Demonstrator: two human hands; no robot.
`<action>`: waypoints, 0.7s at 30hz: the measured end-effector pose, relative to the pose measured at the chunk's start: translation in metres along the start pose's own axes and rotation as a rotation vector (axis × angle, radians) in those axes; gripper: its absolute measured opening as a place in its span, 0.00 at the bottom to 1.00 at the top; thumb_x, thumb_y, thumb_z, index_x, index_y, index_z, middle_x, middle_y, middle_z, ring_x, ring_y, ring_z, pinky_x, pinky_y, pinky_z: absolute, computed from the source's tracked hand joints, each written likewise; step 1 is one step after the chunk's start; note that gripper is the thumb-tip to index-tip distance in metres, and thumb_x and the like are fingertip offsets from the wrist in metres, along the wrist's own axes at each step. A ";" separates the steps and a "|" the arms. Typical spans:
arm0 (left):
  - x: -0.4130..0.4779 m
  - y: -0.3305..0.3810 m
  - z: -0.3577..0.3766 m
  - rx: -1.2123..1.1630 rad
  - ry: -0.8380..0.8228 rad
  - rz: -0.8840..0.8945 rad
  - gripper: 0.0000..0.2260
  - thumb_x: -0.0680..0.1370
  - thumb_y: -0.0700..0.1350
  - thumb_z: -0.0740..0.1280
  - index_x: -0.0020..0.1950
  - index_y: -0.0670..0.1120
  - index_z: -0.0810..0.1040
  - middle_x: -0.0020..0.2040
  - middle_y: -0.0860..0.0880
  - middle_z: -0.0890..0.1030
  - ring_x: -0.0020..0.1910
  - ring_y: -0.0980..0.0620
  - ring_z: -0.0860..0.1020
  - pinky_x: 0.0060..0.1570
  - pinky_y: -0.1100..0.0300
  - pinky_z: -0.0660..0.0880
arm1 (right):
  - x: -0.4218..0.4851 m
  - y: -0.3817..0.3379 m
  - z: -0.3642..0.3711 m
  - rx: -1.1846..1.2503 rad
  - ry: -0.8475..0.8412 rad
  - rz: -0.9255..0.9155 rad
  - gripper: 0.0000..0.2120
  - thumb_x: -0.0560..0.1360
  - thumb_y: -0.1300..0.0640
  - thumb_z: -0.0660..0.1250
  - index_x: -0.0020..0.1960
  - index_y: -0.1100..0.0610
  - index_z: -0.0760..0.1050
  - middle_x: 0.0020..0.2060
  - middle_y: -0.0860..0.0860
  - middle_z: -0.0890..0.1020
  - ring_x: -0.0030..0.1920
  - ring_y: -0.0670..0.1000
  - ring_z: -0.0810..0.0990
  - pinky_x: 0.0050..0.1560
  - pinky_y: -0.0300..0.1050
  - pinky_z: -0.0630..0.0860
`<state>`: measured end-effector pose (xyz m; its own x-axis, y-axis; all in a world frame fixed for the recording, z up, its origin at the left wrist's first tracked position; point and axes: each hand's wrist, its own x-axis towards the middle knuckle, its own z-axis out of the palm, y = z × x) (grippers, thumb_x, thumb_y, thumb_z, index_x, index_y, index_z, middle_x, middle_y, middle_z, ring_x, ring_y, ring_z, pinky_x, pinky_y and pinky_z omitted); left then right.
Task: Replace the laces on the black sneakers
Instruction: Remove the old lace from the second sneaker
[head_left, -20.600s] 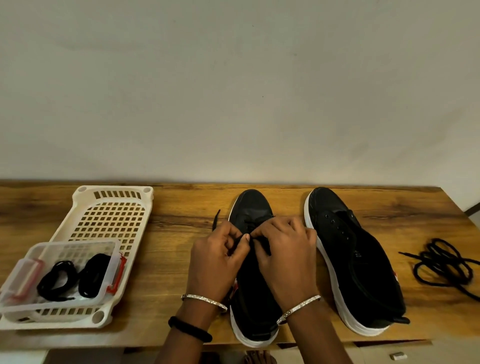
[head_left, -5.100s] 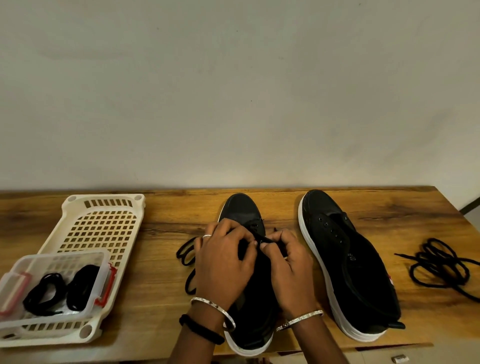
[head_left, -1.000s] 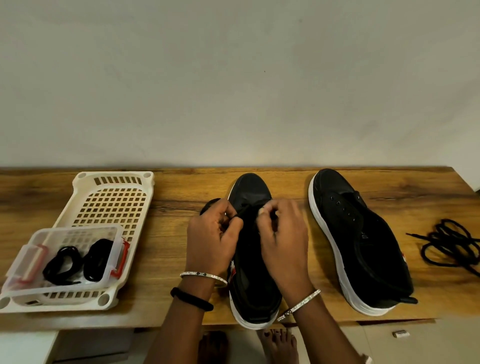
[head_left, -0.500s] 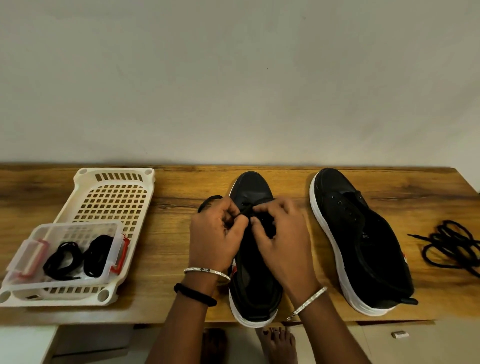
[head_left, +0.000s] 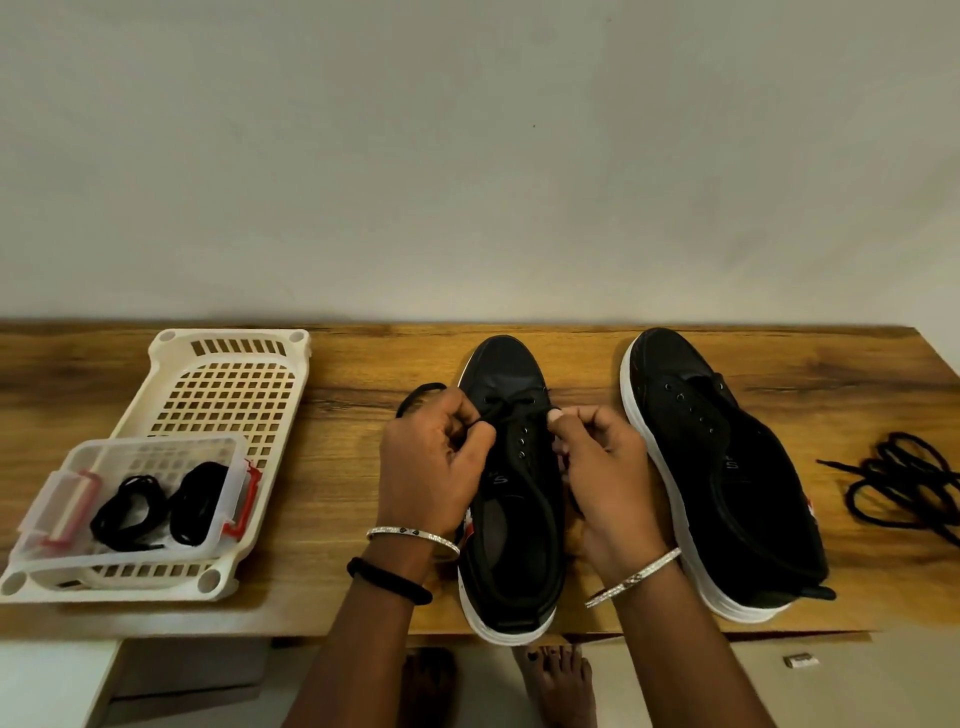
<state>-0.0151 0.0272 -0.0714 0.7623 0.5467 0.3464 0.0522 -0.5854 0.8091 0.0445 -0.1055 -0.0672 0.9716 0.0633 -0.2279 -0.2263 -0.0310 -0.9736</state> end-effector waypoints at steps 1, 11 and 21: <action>0.000 0.000 0.000 0.000 0.000 0.002 0.08 0.72 0.37 0.70 0.35 0.46 0.77 0.25 0.52 0.74 0.23 0.53 0.71 0.26 0.66 0.65 | 0.002 0.000 -0.003 -0.077 -0.004 -0.026 0.02 0.76 0.57 0.71 0.46 0.55 0.81 0.41 0.49 0.83 0.42 0.50 0.80 0.43 0.46 0.77; -0.001 0.001 -0.001 0.006 -0.010 0.041 0.04 0.71 0.42 0.67 0.36 0.46 0.77 0.27 0.52 0.76 0.24 0.51 0.73 0.24 0.55 0.71 | -0.010 0.001 0.013 -0.945 -0.137 -0.601 0.11 0.78 0.50 0.69 0.58 0.49 0.82 0.53 0.46 0.77 0.55 0.49 0.75 0.49 0.41 0.73; -0.001 0.000 -0.001 -0.013 -0.003 0.010 0.07 0.72 0.36 0.70 0.35 0.45 0.77 0.26 0.51 0.76 0.24 0.50 0.73 0.25 0.61 0.69 | 0.003 -0.004 0.003 0.192 0.055 0.219 0.05 0.77 0.60 0.70 0.42 0.59 0.78 0.34 0.50 0.78 0.30 0.45 0.74 0.31 0.38 0.70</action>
<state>-0.0166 0.0277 -0.0710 0.7644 0.5394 0.3532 0.0365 -0.5831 0.8116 0.0476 -0.1025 -0.0643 0.8993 0.0212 -0.4368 -0.4347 0.1519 -0.8877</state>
